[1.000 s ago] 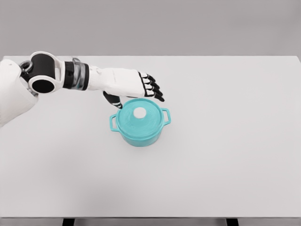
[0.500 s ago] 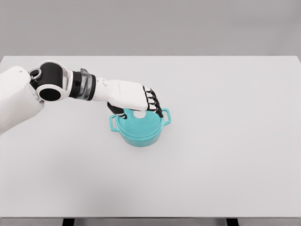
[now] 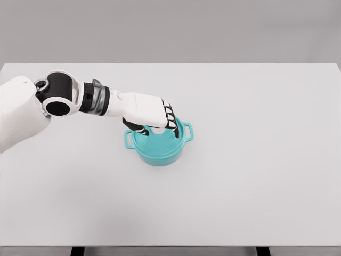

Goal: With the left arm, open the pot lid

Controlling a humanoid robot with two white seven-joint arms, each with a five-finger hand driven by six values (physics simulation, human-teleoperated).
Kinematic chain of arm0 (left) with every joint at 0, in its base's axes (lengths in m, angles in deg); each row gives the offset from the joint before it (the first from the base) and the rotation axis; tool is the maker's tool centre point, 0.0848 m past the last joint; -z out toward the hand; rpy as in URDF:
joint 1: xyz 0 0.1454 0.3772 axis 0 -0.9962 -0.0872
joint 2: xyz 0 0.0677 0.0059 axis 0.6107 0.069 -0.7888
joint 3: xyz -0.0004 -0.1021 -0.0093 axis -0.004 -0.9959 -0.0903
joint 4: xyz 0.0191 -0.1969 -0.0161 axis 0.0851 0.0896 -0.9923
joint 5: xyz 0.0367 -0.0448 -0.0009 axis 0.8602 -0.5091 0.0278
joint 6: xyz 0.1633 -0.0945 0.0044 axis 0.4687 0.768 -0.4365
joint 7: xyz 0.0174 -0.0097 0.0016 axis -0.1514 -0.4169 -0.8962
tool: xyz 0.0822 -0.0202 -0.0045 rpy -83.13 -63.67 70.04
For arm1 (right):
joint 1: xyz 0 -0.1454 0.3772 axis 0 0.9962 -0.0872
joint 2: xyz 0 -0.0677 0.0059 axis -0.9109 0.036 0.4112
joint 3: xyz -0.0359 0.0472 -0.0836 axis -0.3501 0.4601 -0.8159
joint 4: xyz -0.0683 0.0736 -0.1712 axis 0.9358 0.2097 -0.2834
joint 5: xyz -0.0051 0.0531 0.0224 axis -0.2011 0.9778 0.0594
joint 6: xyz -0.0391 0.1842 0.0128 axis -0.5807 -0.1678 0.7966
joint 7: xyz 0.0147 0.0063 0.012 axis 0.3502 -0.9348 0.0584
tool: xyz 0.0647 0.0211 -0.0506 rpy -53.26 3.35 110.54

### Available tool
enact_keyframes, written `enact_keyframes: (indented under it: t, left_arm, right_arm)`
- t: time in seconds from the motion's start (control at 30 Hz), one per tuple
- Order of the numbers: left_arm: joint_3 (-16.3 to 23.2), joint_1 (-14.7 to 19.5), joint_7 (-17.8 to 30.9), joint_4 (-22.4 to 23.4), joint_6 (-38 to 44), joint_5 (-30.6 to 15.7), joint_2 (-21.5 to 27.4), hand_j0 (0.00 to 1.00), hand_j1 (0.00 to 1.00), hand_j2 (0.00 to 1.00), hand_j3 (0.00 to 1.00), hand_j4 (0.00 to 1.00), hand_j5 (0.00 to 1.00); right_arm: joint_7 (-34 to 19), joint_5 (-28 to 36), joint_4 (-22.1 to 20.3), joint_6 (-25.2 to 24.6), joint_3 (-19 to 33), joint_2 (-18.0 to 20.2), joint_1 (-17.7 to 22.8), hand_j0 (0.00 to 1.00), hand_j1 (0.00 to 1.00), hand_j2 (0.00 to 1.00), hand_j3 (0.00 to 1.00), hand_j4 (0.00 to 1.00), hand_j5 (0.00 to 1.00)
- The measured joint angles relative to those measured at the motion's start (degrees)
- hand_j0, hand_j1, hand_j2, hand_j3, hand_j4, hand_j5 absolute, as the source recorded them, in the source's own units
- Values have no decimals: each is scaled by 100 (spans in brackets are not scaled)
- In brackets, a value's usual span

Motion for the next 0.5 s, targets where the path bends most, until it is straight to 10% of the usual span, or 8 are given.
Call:
enact_keyframes:
  t: [0.5]
  left_arm:
    - [25, 35, 0, 3, 0, 11, 4, 54, 54, 54, 54, 54, 54]
  right_arm:
    - [-1, 0, 0, 0, 0, 0, 0, 100, 100, 100, 100, 100, 100]
